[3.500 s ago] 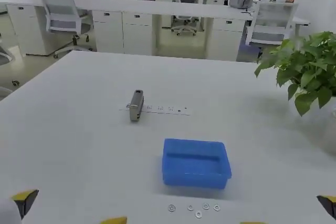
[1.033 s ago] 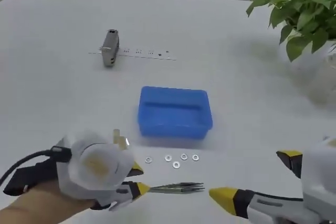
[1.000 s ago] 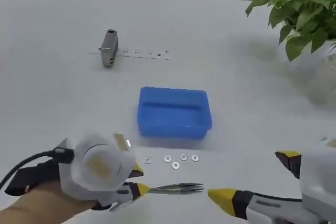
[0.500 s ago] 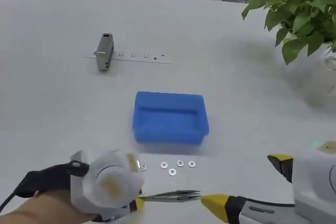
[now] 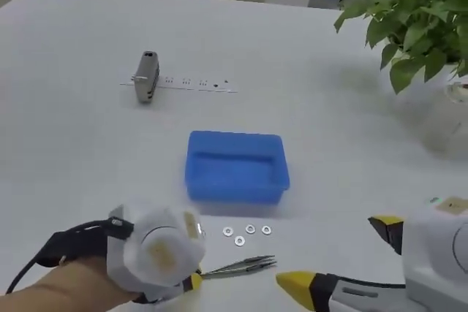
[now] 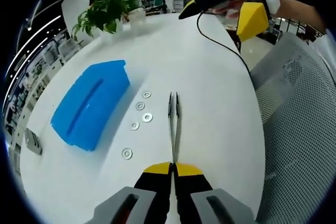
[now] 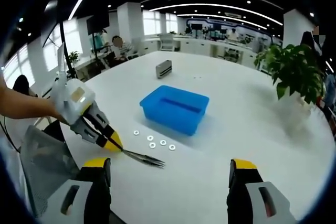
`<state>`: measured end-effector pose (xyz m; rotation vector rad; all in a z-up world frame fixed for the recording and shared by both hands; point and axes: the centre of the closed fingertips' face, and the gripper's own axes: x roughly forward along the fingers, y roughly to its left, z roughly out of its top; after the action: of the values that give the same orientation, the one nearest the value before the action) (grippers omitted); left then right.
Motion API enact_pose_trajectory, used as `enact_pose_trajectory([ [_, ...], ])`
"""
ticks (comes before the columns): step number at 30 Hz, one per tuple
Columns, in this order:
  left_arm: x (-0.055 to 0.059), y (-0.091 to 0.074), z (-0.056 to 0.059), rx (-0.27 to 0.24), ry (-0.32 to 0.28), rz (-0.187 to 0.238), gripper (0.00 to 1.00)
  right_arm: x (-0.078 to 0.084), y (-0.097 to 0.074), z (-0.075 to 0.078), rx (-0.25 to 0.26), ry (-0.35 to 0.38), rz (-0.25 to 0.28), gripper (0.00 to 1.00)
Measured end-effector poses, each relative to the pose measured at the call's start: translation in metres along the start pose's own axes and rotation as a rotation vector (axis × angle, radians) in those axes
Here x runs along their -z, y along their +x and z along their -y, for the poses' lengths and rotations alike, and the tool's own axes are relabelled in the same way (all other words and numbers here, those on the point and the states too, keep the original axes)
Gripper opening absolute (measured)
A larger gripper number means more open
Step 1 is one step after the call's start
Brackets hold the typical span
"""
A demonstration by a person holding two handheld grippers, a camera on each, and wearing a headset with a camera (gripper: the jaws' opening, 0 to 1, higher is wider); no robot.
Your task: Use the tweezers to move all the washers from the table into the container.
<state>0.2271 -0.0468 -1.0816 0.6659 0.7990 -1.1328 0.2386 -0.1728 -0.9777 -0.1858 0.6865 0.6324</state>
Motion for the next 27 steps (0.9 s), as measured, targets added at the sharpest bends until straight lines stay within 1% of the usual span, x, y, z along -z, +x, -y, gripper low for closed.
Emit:
enact_pose_trajectory([
  [2, -0.001, -0.001, 0.002, 0.004, 0.001, 0.0, 0.0, -0.004, 0.0, -0.003, -0.006, -0.004, 0.01, 0.92],
  [5, -0.007, -0.008, 0.006, -0.002, 0.002, 0.015, 0.0, -0.006, 0.001, -0.008, -0.02, -0.008, 0.019, 0.91],
  [9, -0.012, -0.016, 0.008, -0.017, 0.015, 0.023, 0.0, -0.005, 0.005, -0.02, -0.058, -0.013, 0.022, 0.87],
  [11, -0.016, -0.022, 0.009, -0.025, 0.011, 0.033, 0.0, -0.004, 0.007, -0.026, -0.074, -0.016, 0.024, 0.86],
  [14, -0.023, -0.032, 0.01, -0.036, 0.001, 0.051, 0.0, -0.004, 0.01, -0.037, -0.105, -0.044, 0.021, 0.83],
  [16, -0.027, -0.037, 0.011, -0.043, 0.003, 0.059, 0.0, -0.005, 0.012, -0.044, -0.13, -0.055, 0.024, 0.8],
  [17, -0.03, -0.041, 0.011, -0.049, 0.0, 0.068, 0.0, -0.005, 0.014, -0.05, -0.158, -0.073, 0.024, 0.78],
  [18, -0.032, -0.043, 0.012, -0.051, -0.002, 0.074, 0.0, -0.004, 0.015, -0.055, -0.18, -0.087, 0.021, 0.73],
  [21, -0.038, -0.052, 0.013, -0.058, -0.002, 0.086, 0.0, -0.002, 0.02, -0.067, -0.225, -0.121, 0.007, 0.63],
  [22, -0.041, -0.055, 0.014, -0.059, -0.001, 0.092, 0.0, -0.001, 0.022, -0.072, -0.245, -0.135, 0.002, 0.61],
  [24, -0.045, -0.062, 0.016, -0.057, 0.0, 0.101, 0.0, 0.002, 0.025, -0.078, -0.262, -0.159, -0.01, 0.57],
  [27, -0.049, -0.069, 0.019, -0.063, 0.021, 0.112, 0.0, 0.006, 0.031, -0.091, -0.302, -0.207, -0.022, 0.53],
])
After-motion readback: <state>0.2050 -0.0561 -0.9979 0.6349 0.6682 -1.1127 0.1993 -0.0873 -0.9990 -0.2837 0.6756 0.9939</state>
